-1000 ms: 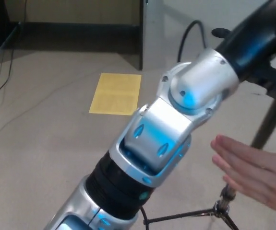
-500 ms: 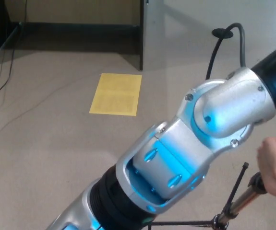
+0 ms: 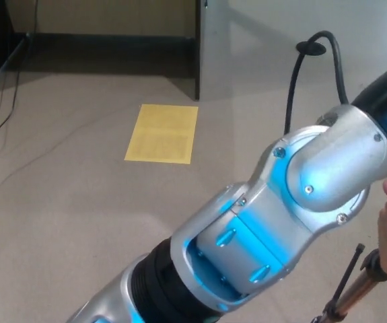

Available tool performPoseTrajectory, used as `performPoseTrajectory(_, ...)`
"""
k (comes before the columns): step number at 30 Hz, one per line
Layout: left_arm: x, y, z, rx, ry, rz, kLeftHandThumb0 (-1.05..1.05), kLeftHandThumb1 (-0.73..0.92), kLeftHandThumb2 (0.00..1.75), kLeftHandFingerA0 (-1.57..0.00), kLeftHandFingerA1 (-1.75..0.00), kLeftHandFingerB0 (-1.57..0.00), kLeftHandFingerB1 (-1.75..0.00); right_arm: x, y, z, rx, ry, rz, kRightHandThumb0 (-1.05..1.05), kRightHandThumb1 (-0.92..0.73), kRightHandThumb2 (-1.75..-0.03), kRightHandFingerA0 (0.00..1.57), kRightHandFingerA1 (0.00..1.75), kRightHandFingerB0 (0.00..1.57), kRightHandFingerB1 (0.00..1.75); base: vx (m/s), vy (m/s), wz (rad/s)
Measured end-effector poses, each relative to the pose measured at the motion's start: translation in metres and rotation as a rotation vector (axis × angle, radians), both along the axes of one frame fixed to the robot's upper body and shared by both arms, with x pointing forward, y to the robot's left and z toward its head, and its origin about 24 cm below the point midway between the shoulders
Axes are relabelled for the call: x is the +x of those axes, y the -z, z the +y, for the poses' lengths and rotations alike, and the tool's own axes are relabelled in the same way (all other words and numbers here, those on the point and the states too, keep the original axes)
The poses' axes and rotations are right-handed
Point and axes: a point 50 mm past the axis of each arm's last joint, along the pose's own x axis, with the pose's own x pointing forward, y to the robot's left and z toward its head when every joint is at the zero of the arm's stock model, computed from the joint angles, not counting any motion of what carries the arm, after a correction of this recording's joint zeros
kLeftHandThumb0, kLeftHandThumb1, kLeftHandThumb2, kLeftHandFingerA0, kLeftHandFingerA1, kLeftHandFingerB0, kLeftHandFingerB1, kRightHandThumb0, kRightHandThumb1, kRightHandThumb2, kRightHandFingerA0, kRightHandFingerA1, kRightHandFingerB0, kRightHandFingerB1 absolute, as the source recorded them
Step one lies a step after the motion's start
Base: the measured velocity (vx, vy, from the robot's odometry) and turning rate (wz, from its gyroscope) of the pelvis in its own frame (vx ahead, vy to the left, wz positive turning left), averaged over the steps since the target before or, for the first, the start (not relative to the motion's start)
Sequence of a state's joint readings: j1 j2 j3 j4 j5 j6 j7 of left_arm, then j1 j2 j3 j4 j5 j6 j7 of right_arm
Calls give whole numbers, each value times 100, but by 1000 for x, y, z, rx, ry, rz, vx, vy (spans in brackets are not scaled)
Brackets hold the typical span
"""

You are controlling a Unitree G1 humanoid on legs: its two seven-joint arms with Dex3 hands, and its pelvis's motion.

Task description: There is a tripod standing in front of the robot and the robot extends its left arm to grab it. It lifts the tripod and passes it to a person.

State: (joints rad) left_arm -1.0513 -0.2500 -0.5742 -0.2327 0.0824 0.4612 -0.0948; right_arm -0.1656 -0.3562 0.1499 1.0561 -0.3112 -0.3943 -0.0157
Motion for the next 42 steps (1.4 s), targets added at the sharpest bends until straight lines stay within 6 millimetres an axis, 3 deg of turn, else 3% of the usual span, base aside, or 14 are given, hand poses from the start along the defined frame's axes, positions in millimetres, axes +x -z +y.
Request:
performPoseTrajectory(3, 2, 0, 2, -5, -27, -9, -84, 47, 86, 0, -1, 0, 0, 0, 0, 0, -1, 1, 3, -42, -70, -60, 69, 42, 54, 37, 0, 0, 0)
performPoseTrajectory(4, 3, 1, 4, -6, -34, -8, -86, 54, 57, 0, -1, 0, 0, 0, 0, 0, -1, 1, 3, -41, -70, -61, 67, 43, 54, 38, 0, 0, 0)
performPoseTrajectory(10, 21, 12, 23, -13, -109, 46, -77, 42, 77, 0, -4, 0, 0, -1, 1, 0, 0, 2, 7, -41, -71, -61, 65, 42, 52, 38, 0, 0, 0)
performPoseTrajectory(13, 35, 20, 44, -15, -172, 79, -77, 50, 56, 0, 0, 0, 0, -1, 1, 0, 2, 0, 11, -43, -71, -62, 65, 41, 52, 37, 0, 0, 0)
performPoseTrajectory(16, 49, 26, 67, -23, -234, 112, -75, 38, 71, 0, 0, 0, 0, 0, 1, 0, -1, -2, 14, -42, -71, -61, 66, 42, 51, 37, 0, 0, 0)
performPoseTrajectory(25, 66, 45, 137, -92, -358, 220, -68, 44, 54, 0, 0, 0, 0, 2, 0, 0, -5, -8, 11, -42, -70, -61, 68, 42, 52, 37, 0, 0, 0)
performPoseTrajectory(30, 64, 86, 182, -102, -445, 365, -69, 42, 56, 0, -2, 0, 0, 1, 0, -1, -12, -7, 15, -42, -70, -61, 68, 43, 53, 38, 0, 0, 0)
performPoseTrajectory(32, 62, 105, 197, -93, -486, 414, -68, 40, 78, 0, -13, 0, -3, 1, 0, -1, -12, -7, 15, -42, -70, -61, 69, 43, 54, 38, 0, 0, 0)
performPoseTrajectory(33, 60, 113, 203, -88, -507, 438, -68, 46, 55, 0, -21, 0, -6, 1, 0, -1, -12, -6, 15, -42, -70, -61, 69, 43, 53, 38, 0, 0, 0)
performPoseTrajectory(34, 57, 123, 210, -82, -527, 465, -61, 37, 77, 0, -23, 0, -12, 0, 0, -1, -12, -6, 16, -42, -70, -61, 68, 42, 52, 38, 0, 0, 0)
performPoseTrajectory(35, 55, 132, 216, -77, -545, 491, -57, 43, 54, -3, -28, 0, -22, 0, 0, -1, -12, -5, 18, -41, -70, -61, 67, 42, 52, 38, 0, 0, 0)
performPoseTrajectory(38, 45, 165, 237, -62, -620, 586, -25, 29, 84, -4, -51, 0, -47, -4, 2, -3, -12, 2, 26, -41, -71, -61, 65, 41, 51, 37, 0, 0, 0)
performPoseTrajectory(40, 40, 186, 250, -53, -670, 651, -21, 30, 83, -4, -51, 0, -46, -6, 3, -3, -12, 4, 31, -42, -71, -61, 66, 42, 51, 37, 0, 0, 0)
performPoseTrajectory(42, 34, 203, 261, -52, -713, 703, -30, 41, 53, -16, -34, -19, -28, -7, 3, -3, -12, 4, 33, -42, -71, -62, 67, 42, 51, 37, 0, 0, 0)
